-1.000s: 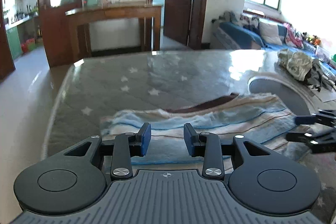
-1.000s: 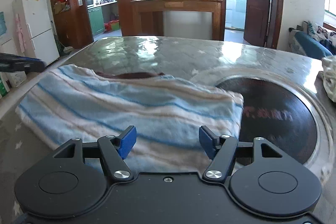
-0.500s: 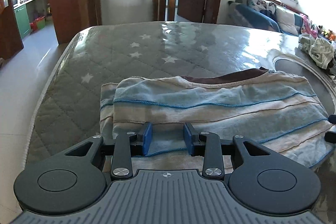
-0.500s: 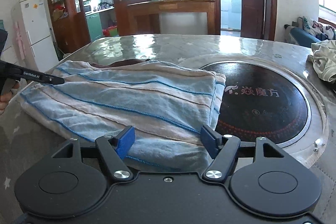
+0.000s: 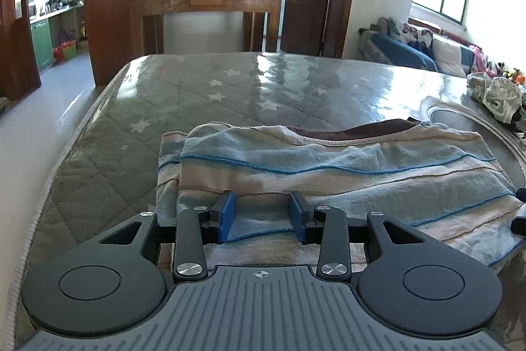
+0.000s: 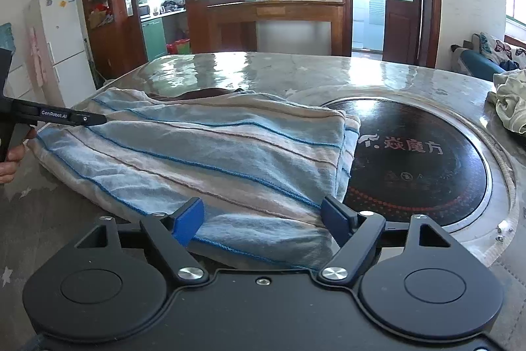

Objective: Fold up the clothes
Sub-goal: 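Press the folded shirt flat with both grippers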

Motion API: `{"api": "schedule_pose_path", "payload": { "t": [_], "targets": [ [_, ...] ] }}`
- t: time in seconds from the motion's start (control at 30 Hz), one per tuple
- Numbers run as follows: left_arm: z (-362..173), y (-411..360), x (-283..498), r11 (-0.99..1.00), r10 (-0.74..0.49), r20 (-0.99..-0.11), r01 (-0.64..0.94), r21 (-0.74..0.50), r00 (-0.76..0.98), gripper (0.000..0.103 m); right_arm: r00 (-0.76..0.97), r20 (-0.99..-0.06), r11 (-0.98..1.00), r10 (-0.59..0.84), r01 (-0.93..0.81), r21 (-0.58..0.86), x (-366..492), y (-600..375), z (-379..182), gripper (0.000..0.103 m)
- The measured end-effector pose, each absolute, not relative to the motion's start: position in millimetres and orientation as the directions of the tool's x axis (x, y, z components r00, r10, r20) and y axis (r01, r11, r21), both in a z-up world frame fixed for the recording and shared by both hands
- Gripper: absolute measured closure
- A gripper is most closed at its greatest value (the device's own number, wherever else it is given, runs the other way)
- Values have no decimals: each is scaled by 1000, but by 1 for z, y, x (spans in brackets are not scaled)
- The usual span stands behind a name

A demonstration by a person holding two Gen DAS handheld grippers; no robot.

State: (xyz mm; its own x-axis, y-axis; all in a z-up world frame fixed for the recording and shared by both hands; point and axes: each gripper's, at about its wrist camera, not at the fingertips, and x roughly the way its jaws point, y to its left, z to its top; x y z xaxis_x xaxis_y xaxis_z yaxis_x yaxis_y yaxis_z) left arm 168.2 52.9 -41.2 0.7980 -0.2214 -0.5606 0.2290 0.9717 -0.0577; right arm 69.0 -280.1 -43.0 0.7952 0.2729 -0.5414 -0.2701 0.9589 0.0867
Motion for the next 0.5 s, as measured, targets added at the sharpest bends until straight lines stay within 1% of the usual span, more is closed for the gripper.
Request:
{"api": "schedule_pose_path", "payload": {
  "t": [0.2, 0.5],
  "targets": [
    [-42, 55, 168, 972, -227, -552, 225, -73, 802, 65, 793, -543, 958, 277, -273, 89, 69, -280, -43, 19],
    [-43, 57, 167, 970, -235, -547, 227, -83, 803, 64, 785, -556, 956, 274, -287, 66, 71, -275, -44, 12]
  ]
}}
